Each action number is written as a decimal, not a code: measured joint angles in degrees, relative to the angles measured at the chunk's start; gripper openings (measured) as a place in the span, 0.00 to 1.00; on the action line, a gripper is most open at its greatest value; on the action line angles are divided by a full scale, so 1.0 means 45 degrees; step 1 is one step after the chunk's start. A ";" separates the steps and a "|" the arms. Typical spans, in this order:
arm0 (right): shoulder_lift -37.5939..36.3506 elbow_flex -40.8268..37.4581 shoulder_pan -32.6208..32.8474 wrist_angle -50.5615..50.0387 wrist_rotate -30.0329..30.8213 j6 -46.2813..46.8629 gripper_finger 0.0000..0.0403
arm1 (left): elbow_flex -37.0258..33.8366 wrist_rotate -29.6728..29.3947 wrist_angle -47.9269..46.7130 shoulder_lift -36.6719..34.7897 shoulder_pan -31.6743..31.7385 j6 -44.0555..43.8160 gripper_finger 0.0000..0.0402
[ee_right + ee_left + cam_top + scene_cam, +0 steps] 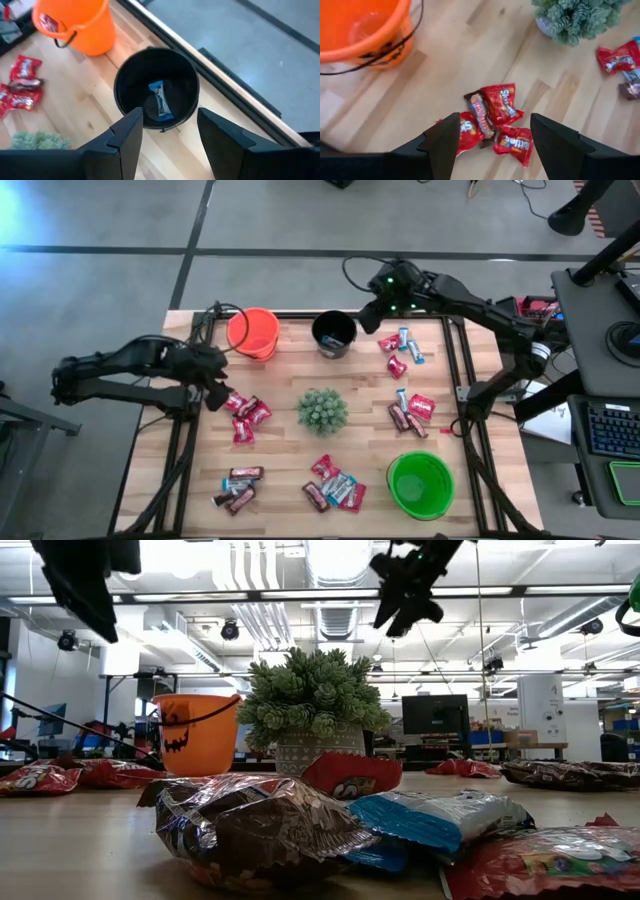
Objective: Organize candy in baskets
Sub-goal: Put the red candy into the orange bucket
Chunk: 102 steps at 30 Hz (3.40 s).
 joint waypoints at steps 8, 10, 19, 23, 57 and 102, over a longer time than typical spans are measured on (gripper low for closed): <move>-0.1009 0.0000 -0.0005 0.0018 0.0430 0.0193 0.45 | -0.1850 0.0739 0.2039 0.0254 0.0004 -0.0843 0.56; -0.1183 0.0000 -0.0005 0.0018 0.0520 0.0192 0.45 | -0.2266 0.1154 0.2466 0.0413 -0.0001 -0.1091 0.56; -0.1578 -0.0005 -0.0005 -0.0373 0.0999 -0.0013 0.45 | -0.3172 0.1616 0.3965 0.1232 -0.0336 -0.1716 0.56; -0.1585 -0.0005 -0.0010 -0.0587 0.0998 -0.0238 0.45 | -0.3176 0.1607 0.4126 0.1840 -0.0702 -0.1792 0.56; -0.2540 -0.0010 -0.0005 -0.1697 0.2425 -0.1349 0.45 | -0.2942 0.0475 0.6132 0.7850 -0.2337 -0.3413 0.56; -0.2741 -0.0010 -0.0005 -0.1682 0.2299 -0.1245 0.45 | -0.0032 -0.0810 0.4002 0.5334 -0.2303 -0.2207 0.01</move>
